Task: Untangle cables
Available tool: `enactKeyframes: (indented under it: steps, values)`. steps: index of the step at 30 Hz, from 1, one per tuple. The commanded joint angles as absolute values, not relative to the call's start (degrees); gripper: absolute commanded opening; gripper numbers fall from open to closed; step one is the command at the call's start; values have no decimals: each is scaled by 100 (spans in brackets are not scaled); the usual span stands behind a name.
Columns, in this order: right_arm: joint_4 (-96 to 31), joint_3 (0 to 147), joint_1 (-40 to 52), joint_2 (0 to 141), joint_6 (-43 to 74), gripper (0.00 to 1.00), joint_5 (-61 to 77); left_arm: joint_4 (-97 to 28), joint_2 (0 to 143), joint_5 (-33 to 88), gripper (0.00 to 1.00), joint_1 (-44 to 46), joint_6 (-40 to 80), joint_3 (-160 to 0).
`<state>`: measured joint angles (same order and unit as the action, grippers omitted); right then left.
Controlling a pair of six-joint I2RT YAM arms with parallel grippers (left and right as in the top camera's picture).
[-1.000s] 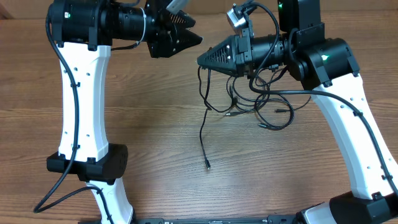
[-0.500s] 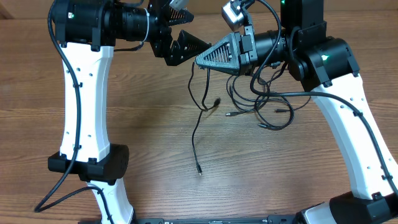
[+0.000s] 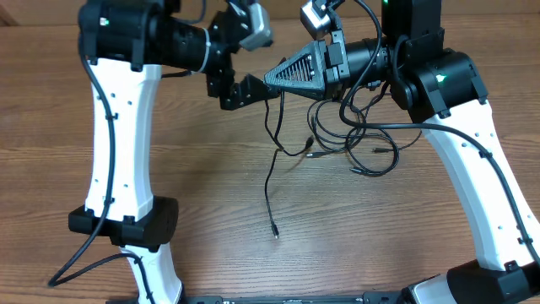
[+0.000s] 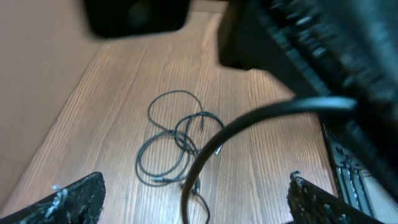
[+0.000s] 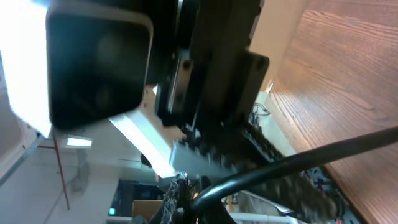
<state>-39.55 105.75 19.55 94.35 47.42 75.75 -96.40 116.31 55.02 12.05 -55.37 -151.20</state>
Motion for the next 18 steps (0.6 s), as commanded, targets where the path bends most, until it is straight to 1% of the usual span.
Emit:
enactKeyframes:
  steps: [1, 4, 5, 6, 8, 9, 13, 15, 16, 17, 18]
  values:
    - [-3905, 10652, 2005, 9356, 4915, 4, 7714, -9535, 11660, 5531, 93, 1313, -5981, -15111]
    - [-3905, 10652, 2095, 9356, 4917, 4, 7723, -9421, 11660, 5581, 86, 1313, -5975, -15111]
    - [-3903, 10652, 2123, 9356, 4915, 4, 7721, -9400, 11660, 5614, 82, 1313, -5977, -15111]
    - [-3900, 10652, 2141, 9356, 4917, 4, 7721, -9397, 11660, 5645, 74, 1313, -5979, -15111]
    - [-3900, 10652, 2154, 9356, 4932, 4, 7719, -9397, 11660, 5684, 50, 1313, -5977, -15111]
    - [-3903, 10652, 2154, 9356, 4930, 4, 7714, -9397, 11660, 5701, 43, 1313, -5977, -15111]
    - [-3905, 10652, 2154, 9356, 4930, 4, 7708, -9402, 11660, 5874, 42, 1313, -5975, -15111]
    - [-3905, 10652, 2158, 9356, 4930, 4, 7708, -9402, 11660, 5948, 31, 1313, -5977, -15111]
    - [-3907, 10652, 2158, 9356, 4928, 4, 7708, -9402, 11660, 5981, 18, 1313, -5977, -15111]
    - [-3907, 10652, 2158, 9356, 4928, 4, 7710, -9402, 11660, 5996, 4, 1313, -5977, -15111]
    - [-3905, 10652, 2158, 9356, 4923, 4, 7708, -9400, 11660, 5999, 4, 1313, -5977, -15111]
